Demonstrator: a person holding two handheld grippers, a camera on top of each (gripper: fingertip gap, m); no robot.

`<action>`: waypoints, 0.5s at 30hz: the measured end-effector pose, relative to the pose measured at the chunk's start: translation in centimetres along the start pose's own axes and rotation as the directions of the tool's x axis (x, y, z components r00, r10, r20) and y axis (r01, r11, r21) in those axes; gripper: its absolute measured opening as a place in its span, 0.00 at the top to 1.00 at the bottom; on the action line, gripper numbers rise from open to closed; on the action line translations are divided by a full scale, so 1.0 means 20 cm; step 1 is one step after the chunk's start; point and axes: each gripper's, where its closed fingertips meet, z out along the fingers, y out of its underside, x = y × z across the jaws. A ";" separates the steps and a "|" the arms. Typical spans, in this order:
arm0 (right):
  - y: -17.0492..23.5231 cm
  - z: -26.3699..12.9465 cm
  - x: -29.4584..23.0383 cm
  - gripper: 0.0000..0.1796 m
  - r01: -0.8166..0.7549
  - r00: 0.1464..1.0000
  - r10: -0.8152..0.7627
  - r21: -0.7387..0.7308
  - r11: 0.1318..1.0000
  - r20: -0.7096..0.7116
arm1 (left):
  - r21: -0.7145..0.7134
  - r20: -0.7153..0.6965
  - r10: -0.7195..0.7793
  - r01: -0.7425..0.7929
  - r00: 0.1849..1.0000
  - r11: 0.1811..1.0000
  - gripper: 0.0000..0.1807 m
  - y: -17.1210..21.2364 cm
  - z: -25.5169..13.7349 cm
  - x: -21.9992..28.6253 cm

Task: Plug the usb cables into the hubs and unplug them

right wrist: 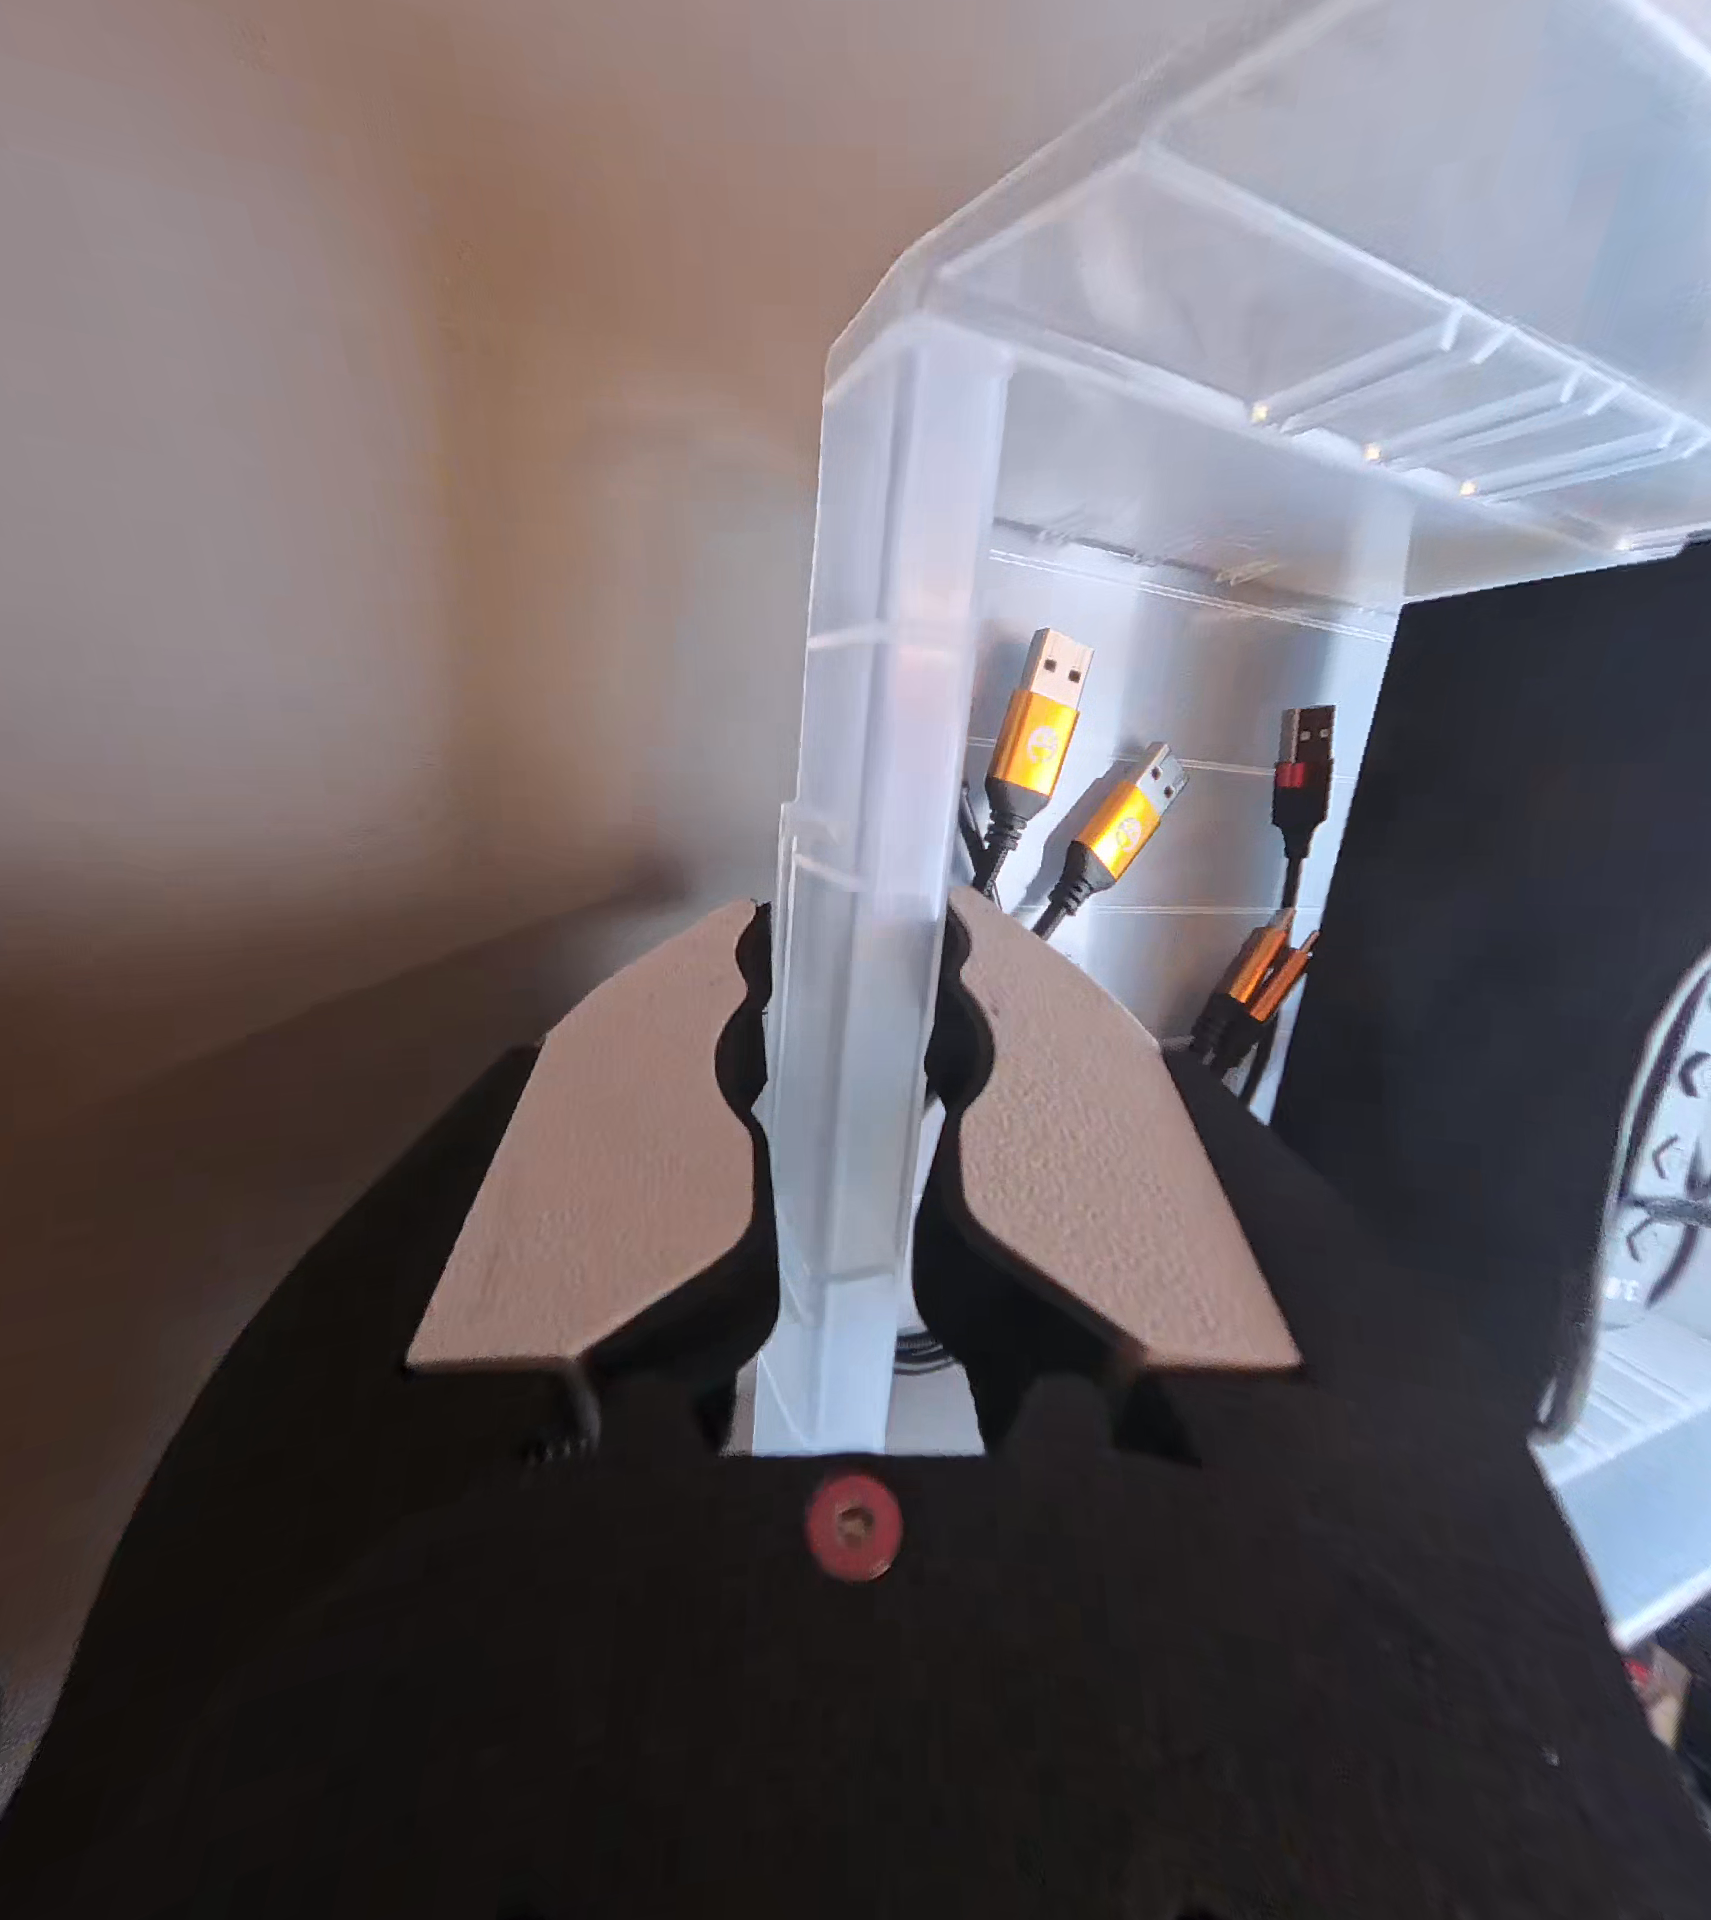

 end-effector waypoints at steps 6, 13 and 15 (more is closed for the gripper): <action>-0.08 -0.15 -0.39 0.84 0.102 0.994 -0.104 0.088 0.991 0.018 | 0.119 -0.004 0.096 -0.094 0.995 0.988 0.83 -0.34 0.05 0.08; -0.25 -0.29 -0.73 0.83 0.179 0.983 -0.169 0.196 0.964 -0.067 | 0.295 0.006 0.284 -0.273 0.959 0.916 0.83 -0.83 0.11 0.21; -0.34 -0.38 -0.80 0.83 0.142 0.990 -0.128 0.304 0.942 -0.065 | 0.339 0.031 0.327 -0.318 0.945 0.885 0.82 -0.92 0.12 0.23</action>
